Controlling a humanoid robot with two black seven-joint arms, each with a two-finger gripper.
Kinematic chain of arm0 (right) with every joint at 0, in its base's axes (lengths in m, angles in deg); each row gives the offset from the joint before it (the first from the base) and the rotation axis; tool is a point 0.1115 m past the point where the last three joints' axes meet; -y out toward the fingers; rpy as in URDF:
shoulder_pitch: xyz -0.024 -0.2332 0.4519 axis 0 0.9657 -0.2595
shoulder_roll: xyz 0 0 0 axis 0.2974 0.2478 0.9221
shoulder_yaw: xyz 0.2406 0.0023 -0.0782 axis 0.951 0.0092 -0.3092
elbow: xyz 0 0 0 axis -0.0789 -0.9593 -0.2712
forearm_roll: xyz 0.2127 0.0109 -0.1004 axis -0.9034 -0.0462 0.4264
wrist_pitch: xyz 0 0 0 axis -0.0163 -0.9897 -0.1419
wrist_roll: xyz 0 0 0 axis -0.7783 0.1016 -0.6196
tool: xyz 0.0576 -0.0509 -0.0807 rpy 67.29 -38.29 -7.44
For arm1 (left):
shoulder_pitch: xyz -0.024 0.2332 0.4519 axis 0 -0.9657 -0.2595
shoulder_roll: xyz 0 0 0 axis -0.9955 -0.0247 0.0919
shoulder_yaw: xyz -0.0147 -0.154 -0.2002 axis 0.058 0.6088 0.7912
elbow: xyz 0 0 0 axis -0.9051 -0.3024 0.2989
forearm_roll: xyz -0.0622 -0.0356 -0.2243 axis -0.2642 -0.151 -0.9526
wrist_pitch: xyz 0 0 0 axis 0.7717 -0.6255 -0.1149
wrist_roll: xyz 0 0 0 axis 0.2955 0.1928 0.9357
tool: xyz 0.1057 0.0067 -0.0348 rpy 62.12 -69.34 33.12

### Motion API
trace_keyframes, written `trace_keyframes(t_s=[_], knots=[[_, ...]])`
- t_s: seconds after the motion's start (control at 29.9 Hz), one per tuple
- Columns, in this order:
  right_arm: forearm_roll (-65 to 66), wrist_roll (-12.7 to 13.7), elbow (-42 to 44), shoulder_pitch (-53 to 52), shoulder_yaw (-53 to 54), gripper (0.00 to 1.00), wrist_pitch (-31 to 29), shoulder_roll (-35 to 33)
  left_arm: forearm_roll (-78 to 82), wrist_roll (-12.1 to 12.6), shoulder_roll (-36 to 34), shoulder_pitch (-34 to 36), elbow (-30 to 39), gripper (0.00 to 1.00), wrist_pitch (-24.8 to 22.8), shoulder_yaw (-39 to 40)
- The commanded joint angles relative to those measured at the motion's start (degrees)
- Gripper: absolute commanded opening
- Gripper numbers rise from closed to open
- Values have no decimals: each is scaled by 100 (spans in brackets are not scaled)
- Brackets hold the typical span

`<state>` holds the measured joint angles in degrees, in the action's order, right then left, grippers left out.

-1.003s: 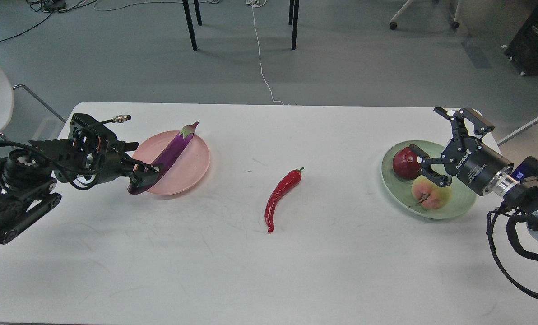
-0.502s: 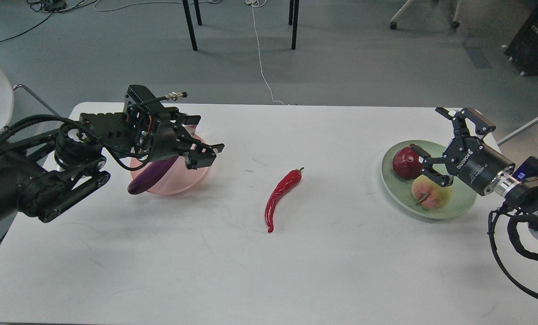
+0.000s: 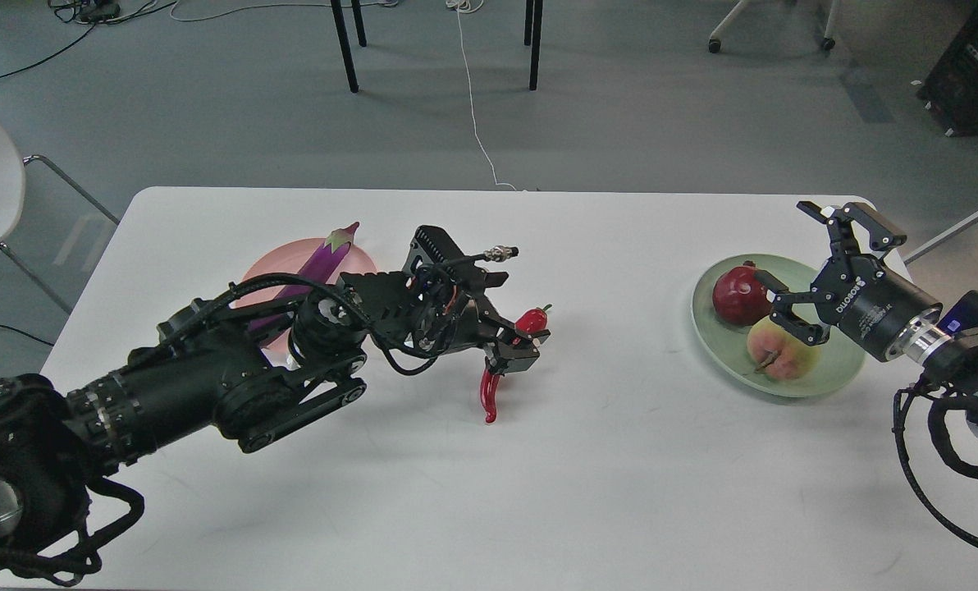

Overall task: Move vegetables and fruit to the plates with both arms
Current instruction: 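Release the eggplant and reach the left gripper to the red chili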

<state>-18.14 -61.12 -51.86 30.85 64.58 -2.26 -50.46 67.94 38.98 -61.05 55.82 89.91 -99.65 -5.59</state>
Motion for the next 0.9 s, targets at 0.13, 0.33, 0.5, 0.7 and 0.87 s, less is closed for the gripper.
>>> trace_keyframes(t_s=[0.13, 0.33, 0.5, 0.7, 0.87], knots=[[-4, 0, -17, 19, 4, 98, 0, 0, 0, 61, 381, -96, -484, 98, -30, -27], [-4, 0, 1, 54, 4, 98, 0, 0, 0, 61, 302, -289, -660, 98, -21, -27], [4, 0, 1, 54, 4, 98, 0, 0, 0, 8, 258, -421, -792, 97, -30, -27], [4, 0, 1, 54, 4, 98, 0, 0, 0, -1, 223, -421, -844, 88, -30, -27], [4, 0, 1, 54, 4, 98, 0, 9, 0, -123, 240, -430, -915, 65, -56, -27]])
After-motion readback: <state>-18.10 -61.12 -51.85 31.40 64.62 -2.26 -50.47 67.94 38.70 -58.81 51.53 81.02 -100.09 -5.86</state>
